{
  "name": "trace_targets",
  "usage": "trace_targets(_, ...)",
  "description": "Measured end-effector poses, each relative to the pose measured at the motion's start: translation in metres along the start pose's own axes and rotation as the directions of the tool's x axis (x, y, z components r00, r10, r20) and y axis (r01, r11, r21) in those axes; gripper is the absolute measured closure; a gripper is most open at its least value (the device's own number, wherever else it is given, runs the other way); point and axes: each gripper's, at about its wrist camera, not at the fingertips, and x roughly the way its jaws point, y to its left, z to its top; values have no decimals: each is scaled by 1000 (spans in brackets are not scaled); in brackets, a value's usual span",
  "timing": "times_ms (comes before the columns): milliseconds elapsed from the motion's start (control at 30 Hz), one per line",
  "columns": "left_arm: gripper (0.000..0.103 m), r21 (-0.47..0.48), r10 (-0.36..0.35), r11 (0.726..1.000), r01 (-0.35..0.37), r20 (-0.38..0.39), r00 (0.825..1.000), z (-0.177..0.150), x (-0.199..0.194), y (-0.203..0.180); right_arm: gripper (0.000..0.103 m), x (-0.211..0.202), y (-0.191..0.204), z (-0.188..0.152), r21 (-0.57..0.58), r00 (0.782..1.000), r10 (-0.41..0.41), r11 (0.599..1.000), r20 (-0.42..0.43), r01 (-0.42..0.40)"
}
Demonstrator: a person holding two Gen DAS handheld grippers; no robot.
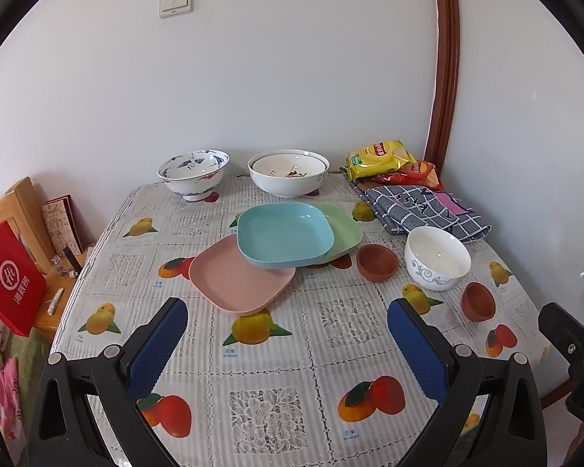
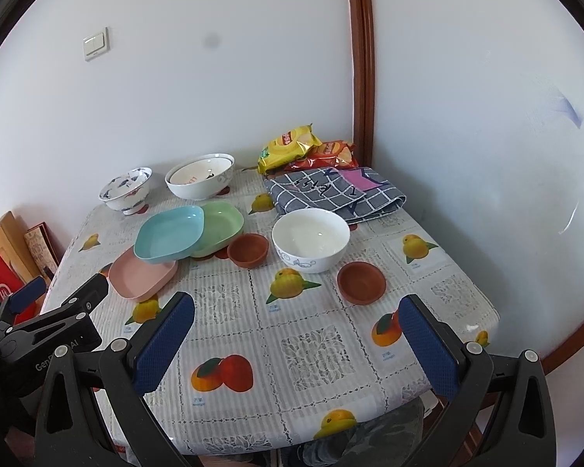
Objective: Organize plates and bowls
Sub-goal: 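Reach both tools to the teal plate rim and close on it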
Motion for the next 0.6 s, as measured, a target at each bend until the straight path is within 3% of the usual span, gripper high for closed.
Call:
trace_targets(267,0,-8,-5,1000,5,-39,999,12,28,6,0,27,16,8,-58,996,-87,994,1,87)
trace_targets(600,0,-46,19,999,-24,-109,994,27,75,27,0,72,35,30,-76,997,-15,997,-74,10)
